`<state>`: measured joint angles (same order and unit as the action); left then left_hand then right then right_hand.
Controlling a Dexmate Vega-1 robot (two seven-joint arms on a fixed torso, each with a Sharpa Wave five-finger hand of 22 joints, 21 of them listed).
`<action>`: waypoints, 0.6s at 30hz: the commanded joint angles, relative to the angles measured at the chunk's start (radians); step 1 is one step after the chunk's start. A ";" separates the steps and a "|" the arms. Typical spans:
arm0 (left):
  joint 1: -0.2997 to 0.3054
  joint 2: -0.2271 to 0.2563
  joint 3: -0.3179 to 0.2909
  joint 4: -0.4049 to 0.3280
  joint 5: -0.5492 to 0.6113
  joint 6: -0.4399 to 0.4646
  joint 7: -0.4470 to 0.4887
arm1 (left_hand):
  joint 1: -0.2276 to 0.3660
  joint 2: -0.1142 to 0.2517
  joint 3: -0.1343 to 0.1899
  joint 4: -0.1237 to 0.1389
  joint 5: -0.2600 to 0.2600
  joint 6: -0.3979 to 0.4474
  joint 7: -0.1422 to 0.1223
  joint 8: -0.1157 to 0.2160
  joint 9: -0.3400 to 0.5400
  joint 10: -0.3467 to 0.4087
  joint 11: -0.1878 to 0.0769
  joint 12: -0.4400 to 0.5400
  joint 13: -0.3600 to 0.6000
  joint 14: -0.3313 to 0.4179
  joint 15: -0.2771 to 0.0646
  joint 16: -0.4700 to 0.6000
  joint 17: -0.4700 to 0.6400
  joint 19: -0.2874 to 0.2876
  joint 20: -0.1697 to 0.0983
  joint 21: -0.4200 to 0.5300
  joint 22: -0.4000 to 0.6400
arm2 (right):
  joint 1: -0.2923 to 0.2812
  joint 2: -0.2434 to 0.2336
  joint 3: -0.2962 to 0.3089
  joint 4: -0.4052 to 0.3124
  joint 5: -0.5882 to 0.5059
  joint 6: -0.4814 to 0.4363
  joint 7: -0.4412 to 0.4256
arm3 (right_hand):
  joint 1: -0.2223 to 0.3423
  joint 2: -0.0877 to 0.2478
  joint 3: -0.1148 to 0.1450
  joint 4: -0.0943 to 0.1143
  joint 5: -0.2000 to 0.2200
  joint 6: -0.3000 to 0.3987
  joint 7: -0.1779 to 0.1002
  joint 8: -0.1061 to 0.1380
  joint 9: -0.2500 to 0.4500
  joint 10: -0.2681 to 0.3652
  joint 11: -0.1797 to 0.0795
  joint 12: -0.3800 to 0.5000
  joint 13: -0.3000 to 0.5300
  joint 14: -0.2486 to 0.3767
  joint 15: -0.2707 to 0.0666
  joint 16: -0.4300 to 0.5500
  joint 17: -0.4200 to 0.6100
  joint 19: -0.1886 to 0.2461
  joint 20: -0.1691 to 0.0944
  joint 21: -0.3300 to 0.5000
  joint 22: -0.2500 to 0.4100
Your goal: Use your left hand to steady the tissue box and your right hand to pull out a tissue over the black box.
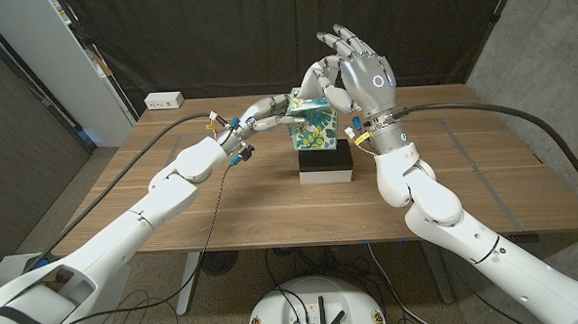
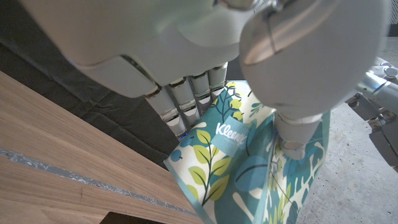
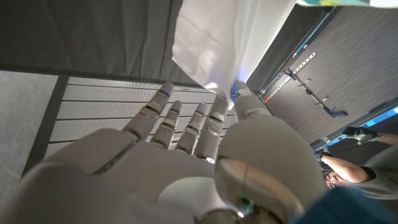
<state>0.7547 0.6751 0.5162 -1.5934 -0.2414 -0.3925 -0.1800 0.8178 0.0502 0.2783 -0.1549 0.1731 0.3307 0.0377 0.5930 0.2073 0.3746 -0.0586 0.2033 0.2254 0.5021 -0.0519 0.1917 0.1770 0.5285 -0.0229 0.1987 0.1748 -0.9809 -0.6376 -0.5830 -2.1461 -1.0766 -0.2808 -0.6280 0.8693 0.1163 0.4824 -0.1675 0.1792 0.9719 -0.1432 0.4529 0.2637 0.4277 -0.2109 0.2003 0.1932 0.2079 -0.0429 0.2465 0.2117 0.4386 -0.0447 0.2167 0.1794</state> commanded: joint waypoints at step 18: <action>0.005 0.007 0.006 -0.032 0.007 0.013 -0.008 | -0.014 -0.003 0.014 -0.005 0.006 0.009 0.003 0.007 0.004 0.006 0.001 0.000 0.005 0.002 -0.092 -0.004 0.001 0.000 -0.008 0.002 0.003 | 0.035 0.037 0.018 0.037 0.049 0.049 -0.113 | 0.021 0.007 -0.027 0.007 0.007 0.019 -0.028 -0.003 -0.003 0.015 -0.001 0.005 0.005 0.005 -0.178 0.005 0.007 0.007 -0.077 0.004 0.002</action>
<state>0.7521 0.6765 0.5216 -1.6103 -0.2374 -0.3832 -0.1871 0.8058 0.0464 0.2835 -0.1600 0.1730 0.3305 0.0380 0.5969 0.2072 0.3747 -0.0586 0.2034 0.2254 0.5021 -0.0519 0.1917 0.1771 0.5285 -0.0229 0.1987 0.1748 -0.9566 -0.6155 -0.5716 -2.1128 -1.0465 -0.2399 -0.7195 0.8734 0.1203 0.4586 -0.1604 0.1817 0.9683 -0.1468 0.4527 0.2591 0.4295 -0.2122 0.2003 0.1931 0.2079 -0.0429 0.2465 0.2164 0.4385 -0.0446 0.2167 0.1793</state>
